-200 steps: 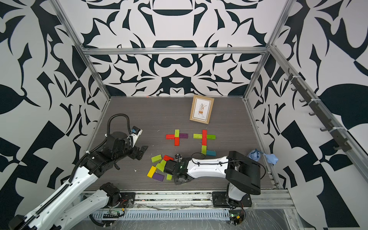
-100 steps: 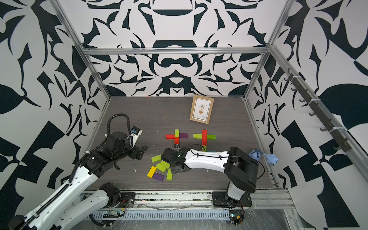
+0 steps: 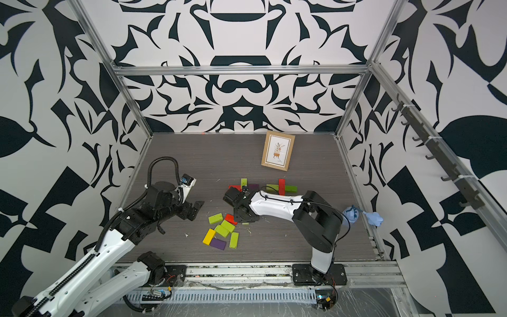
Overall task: Assemble the letter t with building blocks
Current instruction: Pick up the building block from the center of the board, then assemble the building block at the center of the board.
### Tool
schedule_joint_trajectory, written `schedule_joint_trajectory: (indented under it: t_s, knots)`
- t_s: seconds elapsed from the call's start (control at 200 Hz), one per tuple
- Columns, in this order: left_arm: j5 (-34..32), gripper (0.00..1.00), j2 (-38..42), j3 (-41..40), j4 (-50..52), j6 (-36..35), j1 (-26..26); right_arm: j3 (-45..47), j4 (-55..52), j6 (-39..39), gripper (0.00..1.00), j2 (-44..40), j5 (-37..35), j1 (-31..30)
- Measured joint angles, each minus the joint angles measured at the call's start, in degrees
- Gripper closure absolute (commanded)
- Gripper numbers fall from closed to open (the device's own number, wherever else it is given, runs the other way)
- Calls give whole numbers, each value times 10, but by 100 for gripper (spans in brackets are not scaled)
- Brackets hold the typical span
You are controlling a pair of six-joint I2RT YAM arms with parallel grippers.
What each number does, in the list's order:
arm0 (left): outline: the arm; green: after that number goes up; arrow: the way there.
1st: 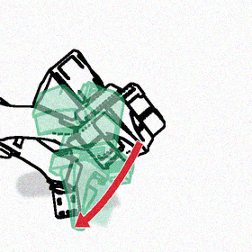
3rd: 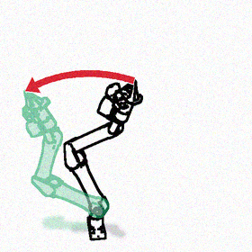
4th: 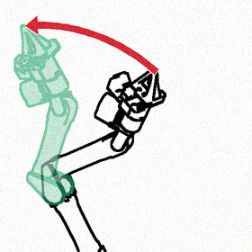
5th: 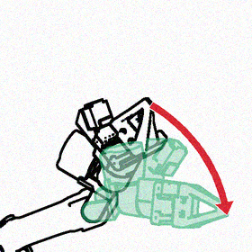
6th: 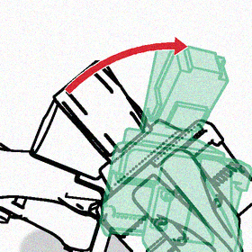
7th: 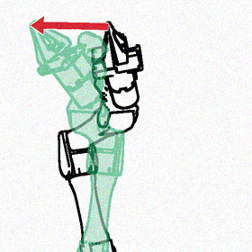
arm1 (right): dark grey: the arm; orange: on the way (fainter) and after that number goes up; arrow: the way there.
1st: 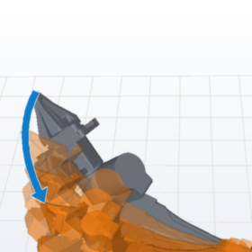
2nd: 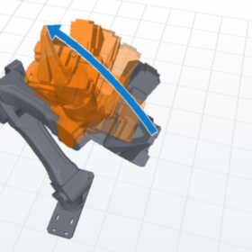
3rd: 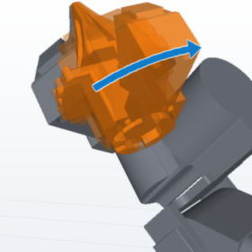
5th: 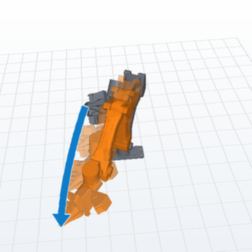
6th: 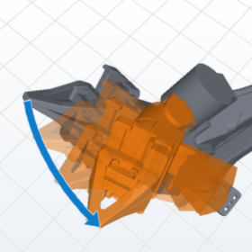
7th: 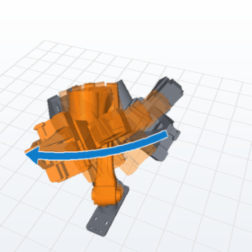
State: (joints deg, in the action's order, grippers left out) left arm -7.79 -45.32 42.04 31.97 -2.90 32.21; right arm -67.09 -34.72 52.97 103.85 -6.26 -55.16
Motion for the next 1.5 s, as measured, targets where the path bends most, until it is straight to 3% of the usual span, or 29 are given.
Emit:
schedule_joint_trajectory:
  t_s: [0.235, 1.5]
  knots:
    - [0, 2, 0, 0, 0, 0, 0, -41, 3, -8, 87, 45, -2, 15]
    - [0, 2, -1, 0, 0, 0, 0, -78, 5, -31, 78, 75, 8, 44]
